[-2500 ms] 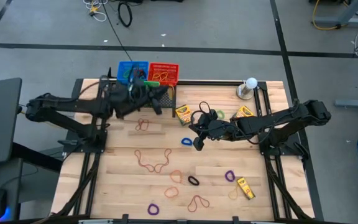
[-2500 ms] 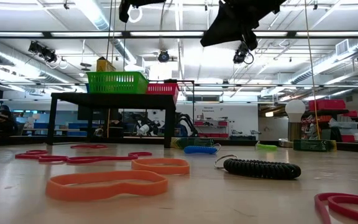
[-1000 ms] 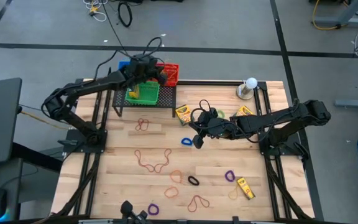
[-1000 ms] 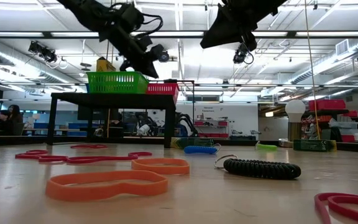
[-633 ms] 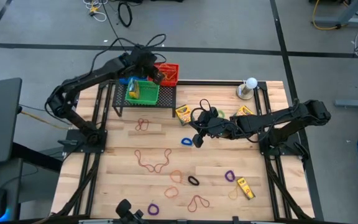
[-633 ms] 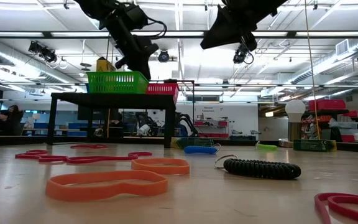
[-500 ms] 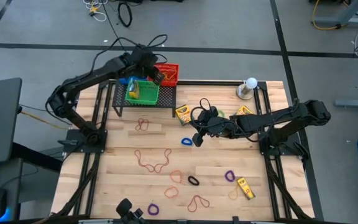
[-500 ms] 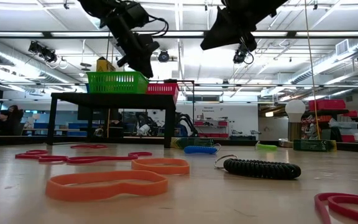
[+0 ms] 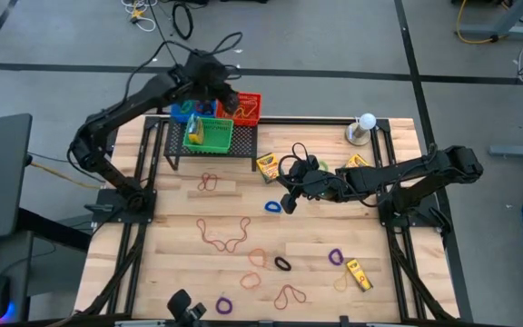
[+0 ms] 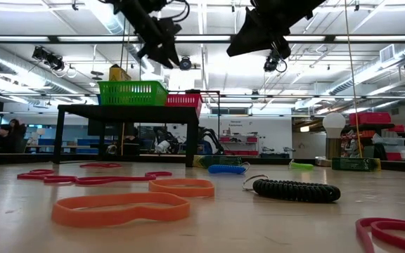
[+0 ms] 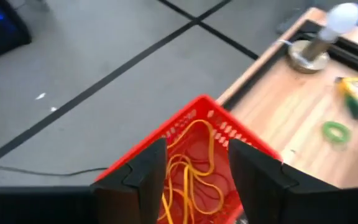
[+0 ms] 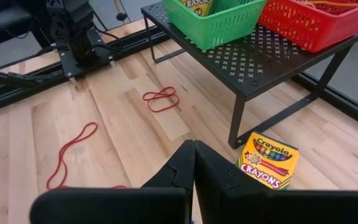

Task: Pick & Place Office Desk Supplies
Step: Put the crayon box into the green bin

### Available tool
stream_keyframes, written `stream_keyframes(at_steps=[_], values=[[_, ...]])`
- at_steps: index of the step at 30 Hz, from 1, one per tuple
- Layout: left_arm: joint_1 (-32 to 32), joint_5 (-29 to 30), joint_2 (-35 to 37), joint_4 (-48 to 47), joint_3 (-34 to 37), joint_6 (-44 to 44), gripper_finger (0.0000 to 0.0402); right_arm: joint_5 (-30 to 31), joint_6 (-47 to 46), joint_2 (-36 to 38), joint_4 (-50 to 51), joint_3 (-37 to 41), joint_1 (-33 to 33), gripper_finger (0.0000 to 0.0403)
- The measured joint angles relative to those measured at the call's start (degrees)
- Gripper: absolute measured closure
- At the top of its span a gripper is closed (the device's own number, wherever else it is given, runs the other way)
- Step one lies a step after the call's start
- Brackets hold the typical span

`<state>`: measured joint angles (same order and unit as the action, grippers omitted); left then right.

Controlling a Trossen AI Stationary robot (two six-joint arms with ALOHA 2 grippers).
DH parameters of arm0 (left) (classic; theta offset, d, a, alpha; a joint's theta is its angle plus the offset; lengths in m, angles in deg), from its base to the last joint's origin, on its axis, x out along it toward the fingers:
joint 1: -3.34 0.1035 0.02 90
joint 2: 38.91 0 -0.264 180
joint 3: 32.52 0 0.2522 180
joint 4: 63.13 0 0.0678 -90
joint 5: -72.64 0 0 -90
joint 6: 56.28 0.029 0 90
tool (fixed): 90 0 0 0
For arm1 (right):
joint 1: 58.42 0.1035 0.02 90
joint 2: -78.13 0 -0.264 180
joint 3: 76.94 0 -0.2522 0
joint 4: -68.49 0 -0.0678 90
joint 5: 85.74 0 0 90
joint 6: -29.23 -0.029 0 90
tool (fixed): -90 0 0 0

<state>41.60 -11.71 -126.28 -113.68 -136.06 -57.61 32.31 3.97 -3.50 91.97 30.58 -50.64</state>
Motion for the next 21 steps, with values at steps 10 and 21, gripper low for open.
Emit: stream_keyframes(at_steps=[10, 21], values=[[-9.05, -11.9, 7.78, 10.54, 10.66, -3.12, 0.0361, 0.04, -13.14, -0.01, 9.5, 0.06, 0.02, 0.0391], [-30.87, 0.58, 25.64, 50.28, 44.31, -11.26, 0.0392, -8.9, -34.92, -0.48, -0.16, 14.95, -0.62, 0.0392]])
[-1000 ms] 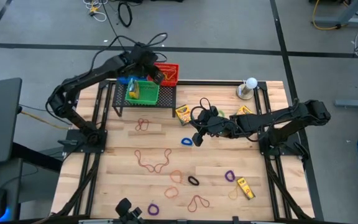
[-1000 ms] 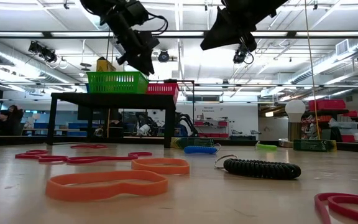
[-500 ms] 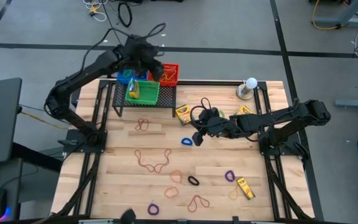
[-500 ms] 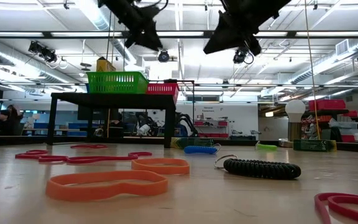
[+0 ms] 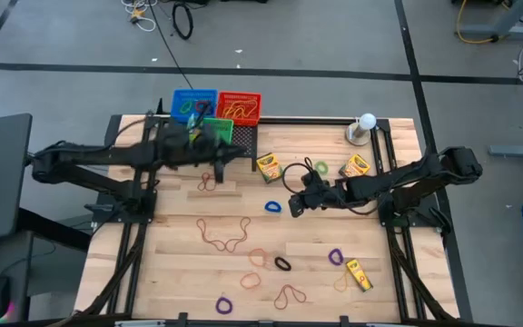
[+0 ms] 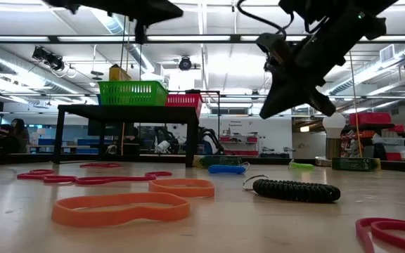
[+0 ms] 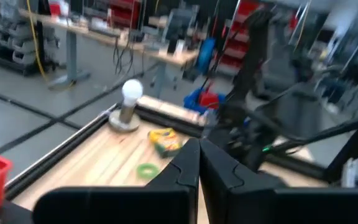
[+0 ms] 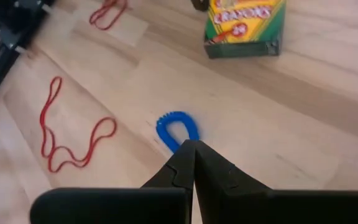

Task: Pick & Place Office Desk Supplies
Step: Put the crayon box into the green bin

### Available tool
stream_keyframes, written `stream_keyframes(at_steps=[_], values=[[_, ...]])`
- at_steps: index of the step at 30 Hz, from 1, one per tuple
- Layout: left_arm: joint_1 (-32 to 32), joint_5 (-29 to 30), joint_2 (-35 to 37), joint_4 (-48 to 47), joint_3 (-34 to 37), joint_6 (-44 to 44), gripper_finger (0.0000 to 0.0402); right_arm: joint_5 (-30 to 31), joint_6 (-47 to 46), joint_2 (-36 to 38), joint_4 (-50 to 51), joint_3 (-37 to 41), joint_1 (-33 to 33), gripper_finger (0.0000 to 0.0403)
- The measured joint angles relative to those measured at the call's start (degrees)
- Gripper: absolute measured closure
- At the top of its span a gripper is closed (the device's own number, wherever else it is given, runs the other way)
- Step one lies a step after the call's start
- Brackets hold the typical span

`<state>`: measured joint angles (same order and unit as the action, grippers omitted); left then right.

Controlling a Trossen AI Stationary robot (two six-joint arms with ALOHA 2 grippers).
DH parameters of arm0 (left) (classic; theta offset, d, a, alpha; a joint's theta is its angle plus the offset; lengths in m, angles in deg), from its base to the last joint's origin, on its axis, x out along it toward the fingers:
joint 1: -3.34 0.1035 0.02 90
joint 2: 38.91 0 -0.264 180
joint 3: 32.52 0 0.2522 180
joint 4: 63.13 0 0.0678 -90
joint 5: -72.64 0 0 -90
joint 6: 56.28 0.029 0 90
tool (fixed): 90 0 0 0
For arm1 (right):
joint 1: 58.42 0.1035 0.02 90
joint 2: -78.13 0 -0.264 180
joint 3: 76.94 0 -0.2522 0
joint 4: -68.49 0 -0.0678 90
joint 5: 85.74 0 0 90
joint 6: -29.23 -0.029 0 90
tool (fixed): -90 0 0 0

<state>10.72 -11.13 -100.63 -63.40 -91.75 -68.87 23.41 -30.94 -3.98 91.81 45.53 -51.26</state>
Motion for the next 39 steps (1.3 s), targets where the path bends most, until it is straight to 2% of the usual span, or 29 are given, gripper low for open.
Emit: stream_keyframes(at_steps=[2, 6, 11, 17, 21, 29, 39], values=[[-3.96, 3.9, 2.55, 4.65, 4.16, -1.76, 0.0392, -1.42, -1.4, 0.0, 0.51, 0.36, -1.25, 0.0392], [-11.19, 12.82, 5.88, 7.12, 9.89, -3.33, 0.0392, -7.49, -1.97, 0.0, 0.39, 0.37, -7.73, 0.0383], [-17.71, 22.49, 7.64, 7.27, 12.82, -3.9, 0.0392, -10.94, 3.0, 0.0, -1.95, 0.37, -18.0, 0.0328], [-21.48, 25.28, 7.69, 7.16, 12.91, -4.32, 0.0392, -16.62, 9.73, -5.06, -9.29, -0.47, -26.5, 0.0244], [-21.67, 26.03, 7.67, 7.17, 12.91, -4.38, 0.0392, -19.32, 14.63, -11.9, -9.35, -4.21, -27.27, 0.0221], [-21.69, 27.45, 7.64, 7.32, 12.91, -4.95, 0.0392, -19.66, 17.02, -21.5, -8.45, -10.46, -27.3, 0.0228], [-21.67, 27.91, 7.62, 7.32, 12.91, -5.58, 0.0392, -20.19, 17.57, -23.34, -8.16, -10.93, -26.62, 0.0318]])
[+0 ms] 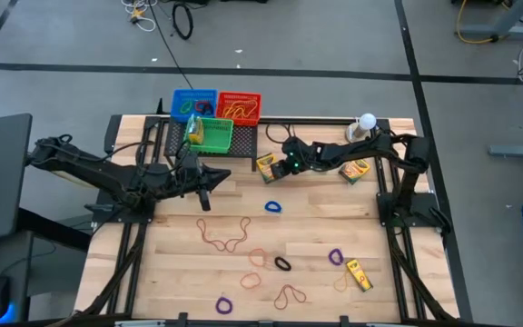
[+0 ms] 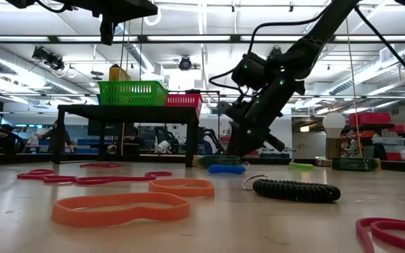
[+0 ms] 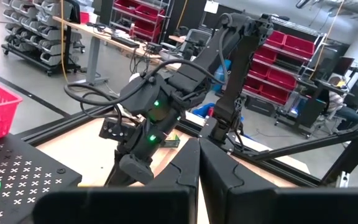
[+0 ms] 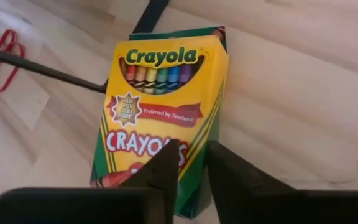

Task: Pick & Place Office Desk Supplies
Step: Put the crayon box into the green bin

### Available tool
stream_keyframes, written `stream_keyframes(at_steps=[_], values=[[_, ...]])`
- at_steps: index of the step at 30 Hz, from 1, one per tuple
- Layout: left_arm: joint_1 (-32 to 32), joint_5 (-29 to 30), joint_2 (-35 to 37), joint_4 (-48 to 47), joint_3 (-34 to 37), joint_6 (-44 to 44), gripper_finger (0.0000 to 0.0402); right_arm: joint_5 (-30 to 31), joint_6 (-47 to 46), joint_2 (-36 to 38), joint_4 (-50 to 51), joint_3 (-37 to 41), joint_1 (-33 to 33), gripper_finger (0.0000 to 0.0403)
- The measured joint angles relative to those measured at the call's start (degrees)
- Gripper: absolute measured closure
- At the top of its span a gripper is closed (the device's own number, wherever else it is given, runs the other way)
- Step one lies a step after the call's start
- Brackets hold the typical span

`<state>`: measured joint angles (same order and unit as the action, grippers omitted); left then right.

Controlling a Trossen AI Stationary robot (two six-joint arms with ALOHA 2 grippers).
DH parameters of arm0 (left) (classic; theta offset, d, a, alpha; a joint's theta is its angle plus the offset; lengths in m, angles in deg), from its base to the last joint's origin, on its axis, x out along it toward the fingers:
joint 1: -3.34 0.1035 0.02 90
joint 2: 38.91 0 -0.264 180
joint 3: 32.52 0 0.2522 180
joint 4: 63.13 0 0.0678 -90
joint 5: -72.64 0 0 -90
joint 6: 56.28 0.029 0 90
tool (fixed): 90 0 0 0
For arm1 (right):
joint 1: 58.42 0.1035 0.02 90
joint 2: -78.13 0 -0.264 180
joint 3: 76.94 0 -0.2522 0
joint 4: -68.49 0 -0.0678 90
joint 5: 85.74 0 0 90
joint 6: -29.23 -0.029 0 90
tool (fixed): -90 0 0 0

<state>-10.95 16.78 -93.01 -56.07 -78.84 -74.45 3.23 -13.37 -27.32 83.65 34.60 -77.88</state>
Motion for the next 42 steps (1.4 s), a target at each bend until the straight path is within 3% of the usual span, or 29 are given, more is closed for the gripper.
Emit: stream_keyframes(at_steps=[8, 25, 28, 37, 42], values=[[0.0, 0.83, 0.0, 0.02, 0.0, -0.97, 0.0392, -1.86, -0.07, 0.59, 2.48, -0.07, 1.34, 0.0395], [0.0, 1.03, 0.0, -0.45, -0.02, -1.57, 0.0392, -4.59, 3.1, 9.52, 20.31, 0.2, 5.97, 0.0401], [0.0, 1.03, 0.0, -0.53, -0.02, -1.57, 0.0392, -3.19, -1.49, 9.56, 18.13, 0.2, 5.96, 0.0377], [0.0, 1.0, 0.0, -0.79, -0.02, -2.01, 0.0392, 1.04, -3.01, 4.36, 4.31, 0.13, 0.95, 0.0243], [0.0, 0.43, 0.0, -0.98, -0.02, -2.68, 0.0392, -5.57, -1.22, -0.28, 0.89, 0.02, -0.7, 0.0242]])
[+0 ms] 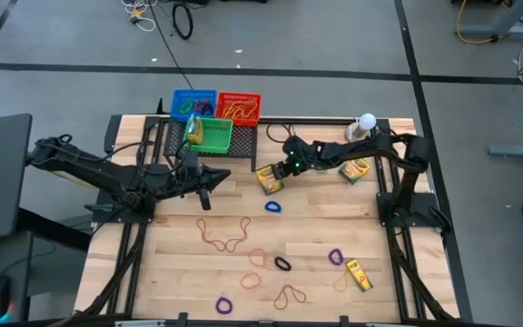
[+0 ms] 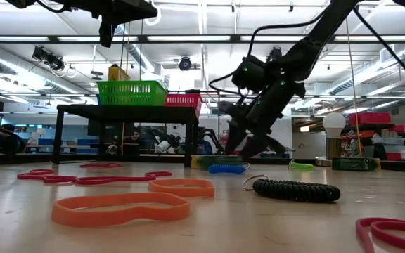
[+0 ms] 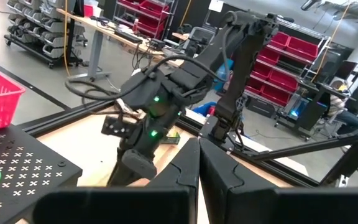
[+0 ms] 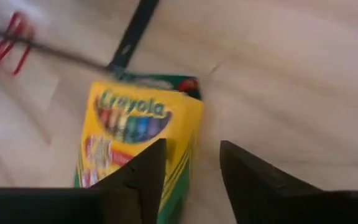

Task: Pick & Place Office Desk Supplies
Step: Put the crayon box into the green bin

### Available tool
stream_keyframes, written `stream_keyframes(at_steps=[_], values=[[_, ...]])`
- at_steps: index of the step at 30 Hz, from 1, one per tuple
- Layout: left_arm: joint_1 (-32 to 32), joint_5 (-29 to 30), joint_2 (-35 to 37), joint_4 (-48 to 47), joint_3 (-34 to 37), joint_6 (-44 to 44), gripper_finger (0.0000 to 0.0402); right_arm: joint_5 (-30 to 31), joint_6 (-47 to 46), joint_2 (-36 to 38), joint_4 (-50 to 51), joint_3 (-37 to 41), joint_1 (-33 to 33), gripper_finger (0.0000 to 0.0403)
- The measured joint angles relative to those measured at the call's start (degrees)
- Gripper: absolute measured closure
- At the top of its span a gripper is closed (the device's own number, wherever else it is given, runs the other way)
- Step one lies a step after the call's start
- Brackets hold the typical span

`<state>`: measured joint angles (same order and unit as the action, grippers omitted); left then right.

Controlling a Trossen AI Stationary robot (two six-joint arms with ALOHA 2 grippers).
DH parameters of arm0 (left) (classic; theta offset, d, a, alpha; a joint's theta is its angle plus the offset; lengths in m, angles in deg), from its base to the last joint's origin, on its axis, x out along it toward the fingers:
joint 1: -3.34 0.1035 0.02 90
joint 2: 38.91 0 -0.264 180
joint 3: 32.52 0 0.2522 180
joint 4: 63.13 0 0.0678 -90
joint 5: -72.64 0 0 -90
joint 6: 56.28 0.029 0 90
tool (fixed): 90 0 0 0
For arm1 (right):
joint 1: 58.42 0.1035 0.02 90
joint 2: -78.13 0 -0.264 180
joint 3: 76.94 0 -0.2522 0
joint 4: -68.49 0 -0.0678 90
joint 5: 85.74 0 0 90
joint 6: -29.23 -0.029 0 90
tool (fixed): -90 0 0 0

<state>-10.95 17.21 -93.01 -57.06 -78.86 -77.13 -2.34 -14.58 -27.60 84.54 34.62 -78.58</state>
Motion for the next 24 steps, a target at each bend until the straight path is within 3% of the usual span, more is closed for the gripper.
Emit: stream_keyframes(at_steps=[9, 18, 24], values=[[0.0, -0.04, 0.0, -0.09, 0.0, -0.4, 0.0392, -0.75, 0.52, 0.18, 0.1, -0.02, 3.47, 0.039], [0.0, -0.04, 0.0, -0.1, 0.0, -0.39, 0.0392, -0.9, -3.89, 2.06, 4.99, 0.06, 7.34, 0.0398], [0.0, -0.06, -0.02, -0.46, -0.02, -0.09, 0.0392, 4.45, -9.05, 7.82, 11.94, 3.64, 10.4, 0.0401]])
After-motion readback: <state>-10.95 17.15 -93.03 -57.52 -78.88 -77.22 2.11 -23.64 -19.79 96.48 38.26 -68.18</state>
